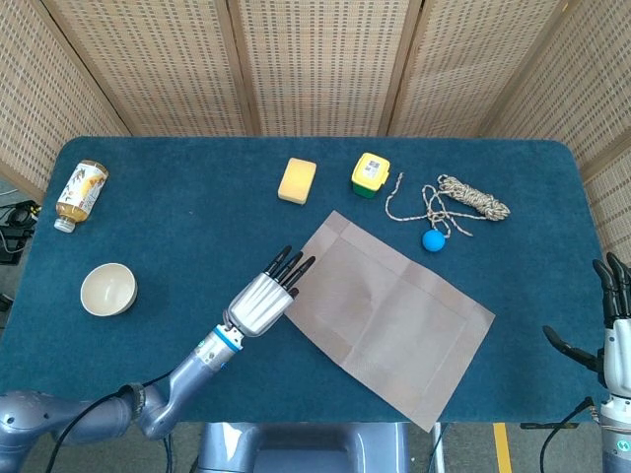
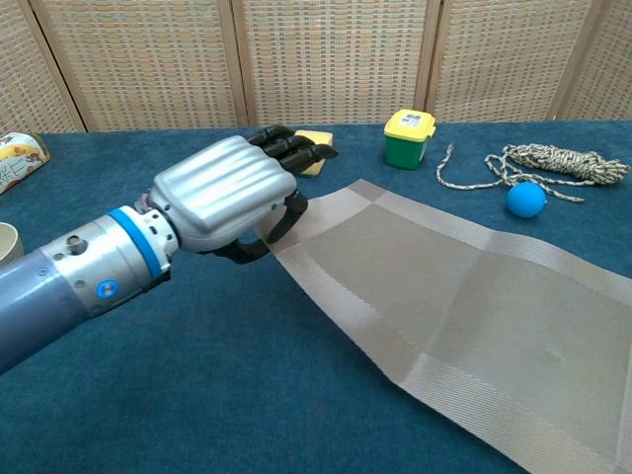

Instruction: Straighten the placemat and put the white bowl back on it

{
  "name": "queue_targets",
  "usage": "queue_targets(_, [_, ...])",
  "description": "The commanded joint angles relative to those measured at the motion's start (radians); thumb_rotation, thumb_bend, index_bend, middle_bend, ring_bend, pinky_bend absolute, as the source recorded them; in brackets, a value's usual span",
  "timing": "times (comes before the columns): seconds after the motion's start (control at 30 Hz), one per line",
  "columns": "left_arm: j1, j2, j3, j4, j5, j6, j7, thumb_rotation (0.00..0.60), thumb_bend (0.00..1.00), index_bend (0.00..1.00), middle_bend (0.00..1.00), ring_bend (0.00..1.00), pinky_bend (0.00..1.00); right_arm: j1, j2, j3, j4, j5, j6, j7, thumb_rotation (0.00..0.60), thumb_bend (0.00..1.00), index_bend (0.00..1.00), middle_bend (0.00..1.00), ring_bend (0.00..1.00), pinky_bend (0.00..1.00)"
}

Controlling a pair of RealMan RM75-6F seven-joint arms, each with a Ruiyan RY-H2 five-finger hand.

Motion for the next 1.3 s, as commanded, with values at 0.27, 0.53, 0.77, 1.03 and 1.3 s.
queue_targets(0.27, [0.138, 0.181, 0.117, -0.125, 0.055, 0.088, 0.0, 0.6, 0.55, 0.57, 0.0, 0.0, 0.0, -0.003, -0.003, -0.016, -0.016, -0.029, 0.013, -0.024, 0.6, 0.25, 0.05, 0.0, 0.0, 0.0])
queue_targets(0.53, [0.187, 0.289, 0.23, -0.258, 0.119, 0.041, -0.014, 0.6, 0.55, 0.57, 0.0, 0.0, 0.0, -0.002, -0.01, -0.027, -0.022, -0.045, 0.014, -0.049, 0.6, 0.25, 0.05, 0.0, 0.0, 0.0])
queue_targets(0.77, [0.155, 0.335, 0.264, -0.343, 0.176, -0.064, -0.081, 0.6, 0.55, 0.57, 0.0, 0.0, 0.0, -0.003, -0.014, -0.029, -0.021, -0.048, 0.017, -0.056, 0.6, 0.25, 0.05, 0.0, 0.0, 0.0])
queue_targets(1.03, [0.126, 0.367, 0.282, -0.363, 0.219, -0.138, -0.205, 0.6, 0.55, 0.58, 0.0, 0.0, 0.0, -0.003, -0.012, -0.028, -0.019, -0.047, 0.018, -0.048, 0.6, 0.25, 0.05, 0.0, 0.0, 0.0])
queue_targets(1.3, [0.108, 0.375, 0.289, -0.359, 0.27, -0.16, -0.325, 0.6, 0.55, 0.59, 0.0, 0.0, 0.0, -0.003, -0.012, -0.028, -0.02, -0.047, 0.02, -0.05, 0.6, 0.25, 0.05, 0.0, 0.0, 0.0])
